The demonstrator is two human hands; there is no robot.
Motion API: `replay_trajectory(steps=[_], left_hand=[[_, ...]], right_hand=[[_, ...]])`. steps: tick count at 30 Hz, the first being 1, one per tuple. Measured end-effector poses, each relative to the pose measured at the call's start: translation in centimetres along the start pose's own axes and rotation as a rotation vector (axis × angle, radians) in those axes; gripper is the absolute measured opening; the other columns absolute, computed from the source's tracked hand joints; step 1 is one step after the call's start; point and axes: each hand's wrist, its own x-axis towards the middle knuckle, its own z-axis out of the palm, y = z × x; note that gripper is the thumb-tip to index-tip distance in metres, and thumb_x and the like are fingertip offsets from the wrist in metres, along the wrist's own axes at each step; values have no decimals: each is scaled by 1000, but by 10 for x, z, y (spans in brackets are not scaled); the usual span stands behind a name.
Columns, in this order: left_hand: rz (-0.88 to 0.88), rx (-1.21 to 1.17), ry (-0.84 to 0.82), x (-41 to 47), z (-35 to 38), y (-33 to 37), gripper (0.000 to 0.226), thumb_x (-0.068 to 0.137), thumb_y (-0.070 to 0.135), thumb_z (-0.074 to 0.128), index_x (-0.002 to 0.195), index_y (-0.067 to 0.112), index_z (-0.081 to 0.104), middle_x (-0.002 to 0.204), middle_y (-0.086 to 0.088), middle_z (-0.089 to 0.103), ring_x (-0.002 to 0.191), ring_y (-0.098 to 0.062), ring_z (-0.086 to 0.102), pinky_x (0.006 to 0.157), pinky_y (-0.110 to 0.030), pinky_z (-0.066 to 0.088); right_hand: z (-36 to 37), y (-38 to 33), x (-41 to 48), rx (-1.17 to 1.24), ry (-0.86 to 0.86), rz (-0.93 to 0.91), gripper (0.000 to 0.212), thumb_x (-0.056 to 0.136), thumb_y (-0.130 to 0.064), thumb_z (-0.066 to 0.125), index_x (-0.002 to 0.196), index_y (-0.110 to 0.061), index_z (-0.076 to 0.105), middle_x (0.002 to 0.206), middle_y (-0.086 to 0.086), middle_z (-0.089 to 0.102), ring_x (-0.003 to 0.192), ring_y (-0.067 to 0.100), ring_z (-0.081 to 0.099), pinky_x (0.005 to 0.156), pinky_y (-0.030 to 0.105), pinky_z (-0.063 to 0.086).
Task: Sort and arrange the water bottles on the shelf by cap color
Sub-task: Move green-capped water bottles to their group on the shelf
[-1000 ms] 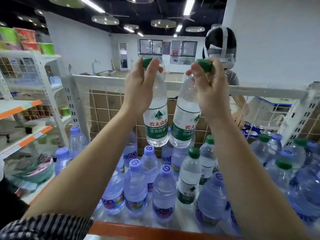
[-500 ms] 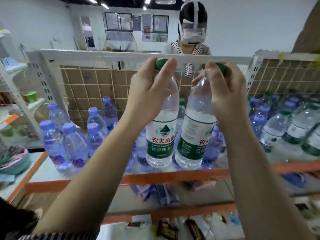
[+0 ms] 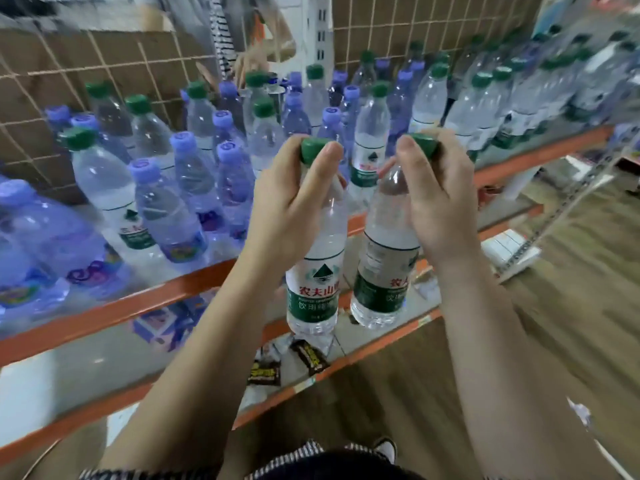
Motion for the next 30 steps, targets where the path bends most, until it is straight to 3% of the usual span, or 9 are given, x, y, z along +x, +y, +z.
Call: replay_trajectory(steps=[3, 7, 10, 17, 20, 24, 28, 30], left_hand=[[-25, 17, -51, 6, 72, -8, 28, 96, 48, 48, 85, 23, 54, 72, -3, 69, 71, -23, 66, 70, -50, 51], [-63, -1, -73, 15, 146, -20, 32, 96, 49, 47, 86, 19, 53, 71, -10, 67, 66, -22, 63, 67, -50, 51], [-58, 15, -98, 23, 186, -31, 23, 98, 49, 47, 85, 31, 51, 73, -8, 67, 67, -18, 62, 68, -50, 50], [-82, -33, -128, 59, 256, -59, 30, 97, 52, 46, 88, 25, 53, 75, -11, 64, 74, -29, 62, 70, -54, 50], [-43, -2, -97, 82, 277, -71, 23, 97, 53, 45, 86, 33, 51, 74, -1, 64, 67, -14, 59, 63, -38, 48], [-24, 28, -39, 117, 293, -79, 21, 97, 49, 46, 88, 32, 53, 75, 2, 66, 69, -10, 61, 64, -30, 47], [-15, 91, 40, 148, 296, -86, 27, 97, 47, 45, 92, 22, 55, 76, 6, 66, 71, -13, 62, 67, -37, 50], [-17, 111, 90, 159, 291, -88, 24, 98, 46, 46, 91, 25, 54, 76, 2, 66, 72, -20, 63, 69, -46, 51]], right_hand=[[-56, 32, 8, -103, 3, 16, 20, 101, -27, 52, 97, -8, 56, 78, 10, 65, 72, 26, 65, 72, 51, 52], [-116, 68, 19, -147, 16, 41, 20, 100, -27, 53, 98, -8, 55, 76, 13, 62, 69, 28, 60, 65, 36, 49], [-148, 92, 27, -156, 13, 64, 19, 101, -27, 52, 99, -8, 54, 76, 12, 62, 69, 29, 62, 64, 32, 51], [-193, 142, 68, -159, 29, 72, 23, 100, -27, 52, 103, -4, 56, 82, -9, 61, 75, 1, 59, 71, 12, 44], [-205, 161, 96, -158, 16, 53, 24, 100, -29, 52, 101, -5, 56, 80, -5, 61, 72, 10, 60, 68, 20, 47], [-207, 181, 133, -130, -15, 26, 25, 99, -31, 52, 101, -6, 55, 81, -2, 62, 73, 19, 63, 69, 30, 51], [-197, 196, 167, -80, -76, 4, 22, 98, -34, 52, 101, -12, 53, 84, 13, 65, 77, 32, 65, 72, 53, 51], [-189, 199, 181, -43, -96, -10, 19, 97, -34, 52, 101, -16, 52, 82, 15, 65, 74, 33, 65, 69, 54, 51]])
